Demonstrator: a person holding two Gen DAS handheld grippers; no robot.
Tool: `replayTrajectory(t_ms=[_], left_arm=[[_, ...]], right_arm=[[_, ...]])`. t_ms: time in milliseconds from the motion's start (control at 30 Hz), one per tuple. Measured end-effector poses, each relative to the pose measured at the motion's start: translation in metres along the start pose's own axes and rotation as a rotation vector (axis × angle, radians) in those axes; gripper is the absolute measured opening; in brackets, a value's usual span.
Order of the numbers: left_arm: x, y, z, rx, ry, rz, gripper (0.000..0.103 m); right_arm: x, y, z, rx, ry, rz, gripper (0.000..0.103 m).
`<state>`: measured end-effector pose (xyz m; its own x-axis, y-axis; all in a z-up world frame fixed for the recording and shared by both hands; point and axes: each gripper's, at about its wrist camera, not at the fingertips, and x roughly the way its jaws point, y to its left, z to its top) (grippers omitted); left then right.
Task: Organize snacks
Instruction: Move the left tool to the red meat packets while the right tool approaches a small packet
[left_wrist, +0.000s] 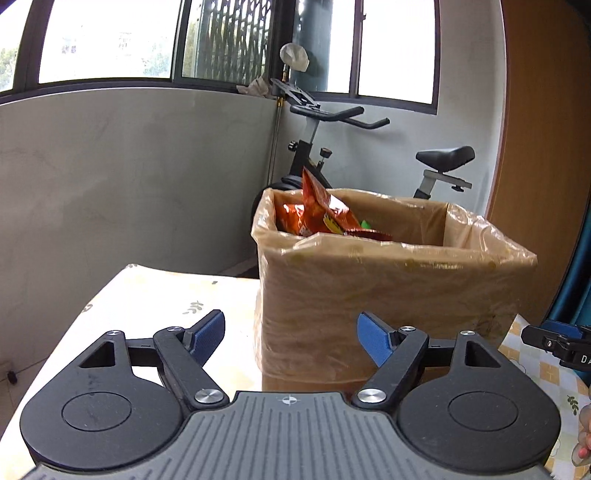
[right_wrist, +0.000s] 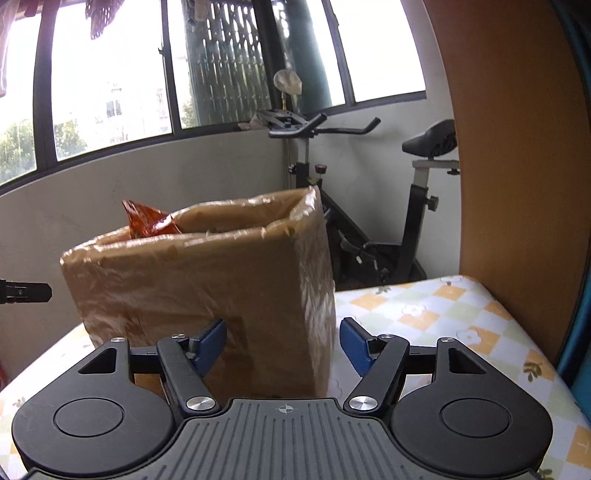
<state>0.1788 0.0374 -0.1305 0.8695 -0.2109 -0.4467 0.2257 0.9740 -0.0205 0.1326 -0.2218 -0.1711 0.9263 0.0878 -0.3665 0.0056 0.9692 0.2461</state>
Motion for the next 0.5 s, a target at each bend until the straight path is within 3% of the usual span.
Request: replayTrajectory(t_ms=[267,500], left_arm=[[0.018,-0.015,-0.043,0.035,0.073,-0.048,0.079],[0.036,-0.015,-0.076,0.012,0.171,-0.087,0.069]], right_arm=[[0.022,-0.013,-0.04,0.0,0.13,-0.035,0.061],[0.05,-0.016,-0.068,-0.01,0.221,-0.044,0.057]])
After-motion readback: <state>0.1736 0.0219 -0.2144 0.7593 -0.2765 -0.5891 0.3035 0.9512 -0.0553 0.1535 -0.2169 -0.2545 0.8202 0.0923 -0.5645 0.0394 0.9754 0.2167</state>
